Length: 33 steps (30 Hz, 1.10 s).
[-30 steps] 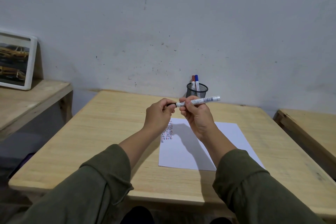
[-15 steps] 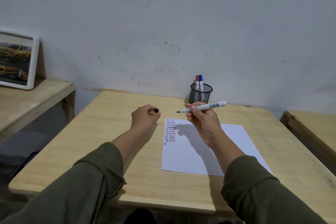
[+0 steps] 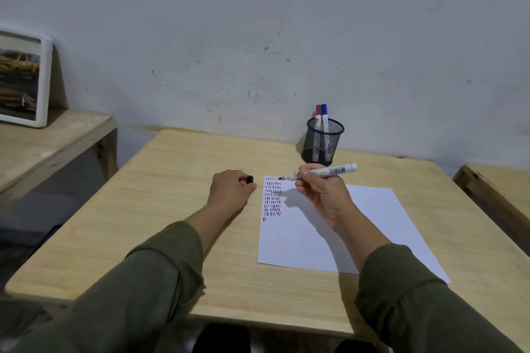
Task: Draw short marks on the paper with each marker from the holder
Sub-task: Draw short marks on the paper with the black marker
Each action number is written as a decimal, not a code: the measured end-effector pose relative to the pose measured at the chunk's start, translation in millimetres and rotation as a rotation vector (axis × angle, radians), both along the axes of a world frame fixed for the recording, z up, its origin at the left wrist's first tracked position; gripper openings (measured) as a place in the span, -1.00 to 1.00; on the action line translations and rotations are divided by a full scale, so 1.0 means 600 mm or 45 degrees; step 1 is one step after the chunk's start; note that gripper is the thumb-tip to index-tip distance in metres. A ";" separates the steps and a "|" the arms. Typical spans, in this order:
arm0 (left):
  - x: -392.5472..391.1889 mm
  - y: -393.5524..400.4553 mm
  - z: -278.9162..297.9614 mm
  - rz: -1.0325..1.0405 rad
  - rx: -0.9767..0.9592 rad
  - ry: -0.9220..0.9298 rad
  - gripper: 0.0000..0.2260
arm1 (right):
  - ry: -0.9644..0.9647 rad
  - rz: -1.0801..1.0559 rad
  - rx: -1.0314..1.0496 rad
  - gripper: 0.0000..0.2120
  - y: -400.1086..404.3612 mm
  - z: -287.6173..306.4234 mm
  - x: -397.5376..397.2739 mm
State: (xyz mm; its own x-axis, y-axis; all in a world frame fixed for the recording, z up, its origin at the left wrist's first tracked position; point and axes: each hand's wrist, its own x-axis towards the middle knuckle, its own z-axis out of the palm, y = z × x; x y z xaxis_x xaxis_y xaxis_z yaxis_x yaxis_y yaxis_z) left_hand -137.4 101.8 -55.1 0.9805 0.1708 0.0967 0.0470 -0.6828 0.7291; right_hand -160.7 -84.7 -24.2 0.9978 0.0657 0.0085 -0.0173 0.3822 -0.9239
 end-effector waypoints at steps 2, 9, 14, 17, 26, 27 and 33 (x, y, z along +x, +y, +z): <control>-0.009 0.002 0.003 0.032 -0.027 -0.049 -0.65 | 0.007 0.019 -0.019 -0.85 0.001 -0.003 -0.006; -0.081 0.004 0.011 -0.065 -0.005 -0.251 -0.72 | 0.008 0.122 -0.187 -0.83 0.005 -0.007 -0.039; -0.123 0.012 0.002 -0.421 0.108 -0.084 -0.60 | -0.028 0.122 -0.445 -0.89 0.007 -0.018 -0.063; -0.129 0.016 -0.006 -0.508 0.229 -0.036 -0.48 | -0.008 0.118 -0.504 -0.83 0.007 -0.023 -0.075; -0.128 0.019 -0.013 -0.521 0.208 -0.041 -0.45 | 0.035 0.071 -0.548 -0.92 0.009 -0.018 -0.097; -0.127 0.020 -0.014 -0.520 0.201 -0.040 -0.45 | 0.028 0.060 -0.580 -0.91 0.010 -0.019 -0.097; -0.129 0.021 -0.013 -0.523 0.185 -0.040 -0.44 | -0.018 0.044 -0.690 -0.88 0.014 -0.023 -0.093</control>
